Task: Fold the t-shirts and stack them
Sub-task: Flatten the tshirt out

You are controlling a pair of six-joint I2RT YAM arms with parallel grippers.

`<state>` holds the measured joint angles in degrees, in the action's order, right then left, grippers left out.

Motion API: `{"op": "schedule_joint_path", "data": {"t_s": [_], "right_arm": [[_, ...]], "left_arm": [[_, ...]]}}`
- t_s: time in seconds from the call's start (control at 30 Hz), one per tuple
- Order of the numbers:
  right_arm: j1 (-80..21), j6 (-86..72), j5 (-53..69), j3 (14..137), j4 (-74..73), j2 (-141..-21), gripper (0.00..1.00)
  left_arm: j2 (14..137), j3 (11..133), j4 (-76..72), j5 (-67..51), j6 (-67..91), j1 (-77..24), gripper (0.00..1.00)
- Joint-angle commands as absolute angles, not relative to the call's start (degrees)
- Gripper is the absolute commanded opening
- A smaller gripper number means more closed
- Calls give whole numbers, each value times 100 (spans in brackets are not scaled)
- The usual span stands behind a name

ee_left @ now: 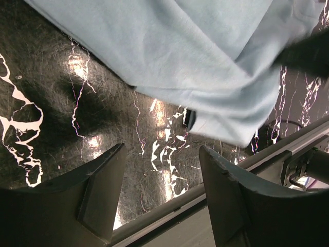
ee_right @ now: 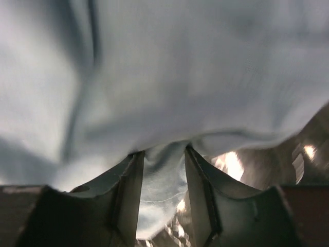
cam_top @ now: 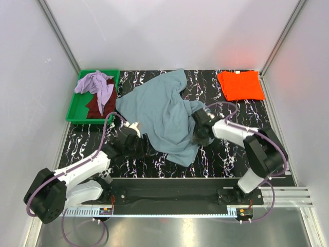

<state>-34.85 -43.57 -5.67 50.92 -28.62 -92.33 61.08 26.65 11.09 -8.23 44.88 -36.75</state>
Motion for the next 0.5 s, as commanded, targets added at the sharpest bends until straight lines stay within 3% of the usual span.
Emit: {"op": "schedule_joint_path", "data": {"t_s": [0.0,0.13,0.27,0.4,0.47], "right_arm": [[-2613,-3703,-1021,5237,-2743,-9904,44],[-1830,-3428,-1282,6770,-3443,-10553,45],[-1740,-3059,-1012,8005,-4146,-10802,50],[-1854,-2936,-782,8148,-4395,-10452,51],[-2073,-3066,-712,7683,-4290,-9907,46]], "left_arm": [[6021,2918,967,-651,4474,-3691,64],[6213,2979,774,-799,4456,-3700,64],[6521,3137,694,-923,4377,-3709,63],[6941,3400,554,-914,4307,-3700,63],[7197,3550,422,-1116,4307,-3700,63]]}}
